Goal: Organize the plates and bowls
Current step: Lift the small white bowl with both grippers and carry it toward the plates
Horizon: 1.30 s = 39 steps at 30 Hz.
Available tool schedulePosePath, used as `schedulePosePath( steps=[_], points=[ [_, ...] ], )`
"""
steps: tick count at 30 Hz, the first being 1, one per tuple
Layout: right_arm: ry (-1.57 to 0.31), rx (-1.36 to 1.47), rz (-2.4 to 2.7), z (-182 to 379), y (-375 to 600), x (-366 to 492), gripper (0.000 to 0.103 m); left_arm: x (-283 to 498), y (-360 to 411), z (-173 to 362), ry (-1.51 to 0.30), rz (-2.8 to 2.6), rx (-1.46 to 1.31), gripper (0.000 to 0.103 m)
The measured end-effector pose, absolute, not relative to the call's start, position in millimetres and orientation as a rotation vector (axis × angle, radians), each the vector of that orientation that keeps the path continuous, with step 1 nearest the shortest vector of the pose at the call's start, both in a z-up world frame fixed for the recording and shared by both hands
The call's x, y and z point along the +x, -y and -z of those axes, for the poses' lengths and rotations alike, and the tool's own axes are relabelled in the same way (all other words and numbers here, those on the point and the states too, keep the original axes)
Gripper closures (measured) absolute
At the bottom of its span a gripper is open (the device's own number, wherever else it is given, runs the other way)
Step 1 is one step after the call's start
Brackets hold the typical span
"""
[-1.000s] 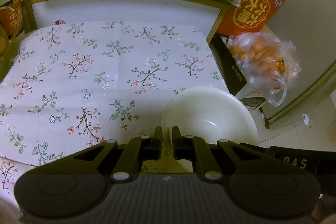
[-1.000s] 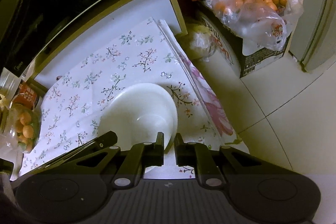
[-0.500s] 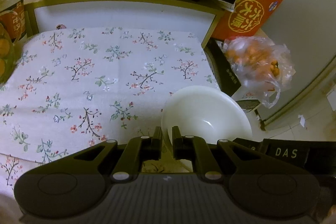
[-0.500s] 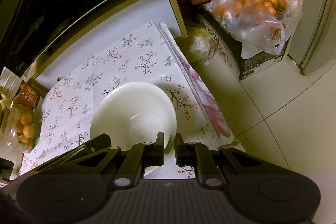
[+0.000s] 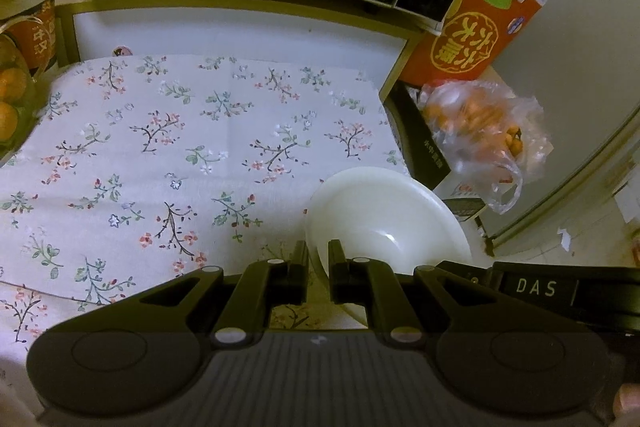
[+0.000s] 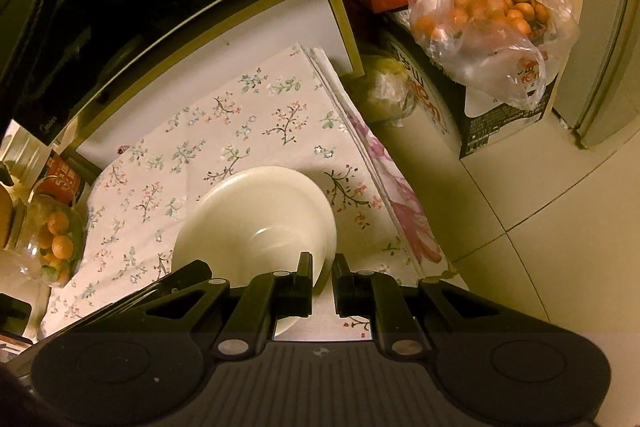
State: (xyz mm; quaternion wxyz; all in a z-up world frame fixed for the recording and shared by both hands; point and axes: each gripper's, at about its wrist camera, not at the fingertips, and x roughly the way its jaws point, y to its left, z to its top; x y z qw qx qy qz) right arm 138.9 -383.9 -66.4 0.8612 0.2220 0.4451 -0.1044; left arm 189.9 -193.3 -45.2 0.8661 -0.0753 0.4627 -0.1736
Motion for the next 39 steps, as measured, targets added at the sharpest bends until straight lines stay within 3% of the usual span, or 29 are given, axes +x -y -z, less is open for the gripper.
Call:
schedulePosePath(
  steps=[39],
  points=[
    [-0.797, 0.326, 0.116, 12, 340, 64, 0.094, 116, 161, -1, -0.886, 0.369, -0.218, 0.094]
  ],
)
